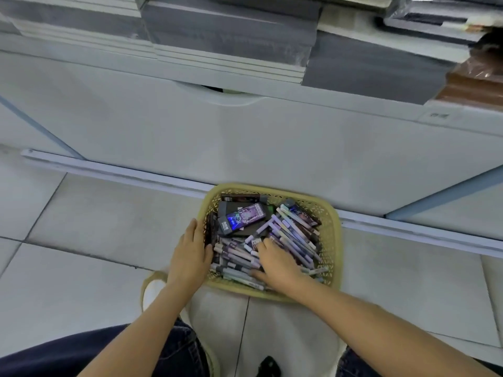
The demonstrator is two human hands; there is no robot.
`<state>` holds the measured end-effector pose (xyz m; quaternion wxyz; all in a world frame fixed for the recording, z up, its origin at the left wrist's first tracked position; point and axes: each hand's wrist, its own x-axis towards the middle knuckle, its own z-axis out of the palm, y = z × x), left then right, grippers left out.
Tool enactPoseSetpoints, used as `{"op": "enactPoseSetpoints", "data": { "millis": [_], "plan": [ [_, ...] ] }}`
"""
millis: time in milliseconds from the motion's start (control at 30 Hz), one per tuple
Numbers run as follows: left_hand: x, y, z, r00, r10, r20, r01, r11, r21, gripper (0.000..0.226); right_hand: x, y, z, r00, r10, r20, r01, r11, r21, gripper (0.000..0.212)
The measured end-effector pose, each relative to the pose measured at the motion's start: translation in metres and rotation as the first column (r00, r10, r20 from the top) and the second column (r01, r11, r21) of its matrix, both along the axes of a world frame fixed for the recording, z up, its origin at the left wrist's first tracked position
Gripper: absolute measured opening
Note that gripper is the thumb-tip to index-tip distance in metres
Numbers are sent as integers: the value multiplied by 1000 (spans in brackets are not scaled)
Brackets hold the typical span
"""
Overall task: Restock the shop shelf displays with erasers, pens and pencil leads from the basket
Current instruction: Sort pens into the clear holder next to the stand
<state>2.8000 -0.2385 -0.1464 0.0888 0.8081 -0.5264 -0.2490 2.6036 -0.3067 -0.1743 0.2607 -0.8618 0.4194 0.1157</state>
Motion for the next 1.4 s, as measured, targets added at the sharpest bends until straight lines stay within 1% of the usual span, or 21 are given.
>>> {"op": "enactPoseSetpoints", "data": {
  "millis": [133, 233, 300, 367, 400, 433, 467, 500, 533, 600, 700, 800, 867, 967, 1000, 1100, 1167, 1233, 1300, 1333, 1400],
  "plan": [
    [0, 1, 1, 1000, -11, 26, 12, 1000, -20, 62, -2, -12, 2, 996, 76, -49, -77, 997, -26, 38],
    [-1, 0, 2, 997, -21, 78, 24, 999, -37, 60, -9, -23, 4, 999, 48, -9, -48, 999, 11, 15],
    [-2, -2, 3, 994, -16, 111, 26, 996, -90, 51, -16, -31, 7, 998, -34, 55, 30, 997, 77, 22],
    [-7, -3, 3, 990, -8, 139, 38, 976, -213, 29, -22, -35, 12, 971, -165, 172, 136, 977, 166, 33],
    [-11, -4, 4, 995, -6, 102, 32, 967, -252, 18, -24, -36, 15, 941, -233, 245, 185, 961, 203, 34],
    [-16, -6, 7, 1000, 7, -4, -8, 972, -236, 22, -24, -36, 19, 909, -286, 303, 221, 947, 233, 34],
    [-23, -9, 10, 985, 46, -165, -71, 986, -151, 33, -23, -35, 22, 884, -318, 342, 237, 937, 258, 34],
    [-30, -13, 15, 929, 115, -353, -135, 990, -33, 42, -21, -34, 24, 875, -330, 354, 237, 930, 281, 33],
    [-37, -18, 18, 825, 199, -529, -182, 980, 84, 46, -18, -32, 26, 878, -316, 359, 216, 931, 293, 30],
    [-55, -23, 23, 614, 293, -733, -231, 955, 188, 48, -11, -25, 26, 898, -242, 367, 136, 947, 290, 23],
    [-71, -35, 27, 373, 379, -847, -494, 854, 165, 36, -4, -18, 28, 915, -195, 354, 74, 942, 328, 19],
    [-63, -47, 34, 270, 401, -875, -716, 692, 96, 28, -7, -19, 32, 902, -222, 370, 81, 929, 360, 19],
    [-53, -48, 35, 307, 408, -860, -718, 693, 72, 25, -13, -24, 35, 859, -331, 390, 153, 893, 423, 27],
    [-59, -35, 33, 478, 400, -782, -445, 878, 177, 15, -12, -30, 43, 674, -605, 424, 283, 741, 609, 33],
    [-66, -30, 33, 477, 371, -796, -324, 917, 233, 13, -9, -33, 46, 605, -671, 429, 312, 695, 648, 33],
    [-86, -29, 30, 433, 290, -853, -93, 956, 278, 34, 3, -38, 51, 445, -798, 407, 360, 575, 734, 33],
    [-91, -33, 33, 447, 248, -859, -83, 968, 237, 33, 9, -38, 50, 346, -879, 329, 374, 451, 810, 34],
    [-91, -36, 34, 407, 247, -879, -131, 969, 211, 24, 13, -37, 48, 273, -927, 256, 372, 348, 861, 34],
    [-88, -35, 33, 377, 248, -892, -171, 965, 197, 14, 15, -35, 46, 265, -941, 209, 319, 290, 902, 28],
    [-87, -33, 32, 393, 243, -887, -181, 966, 184, 12, 15, -35, 45, 300, -931, 208, 299, 299, 906, 24],
    [-83, -31, 28, 455, 228, -861, -170, 971, 167, 15, 10, -36, 45, 406, -880, 246, 293, 381, 877, 20]
  ]
}}
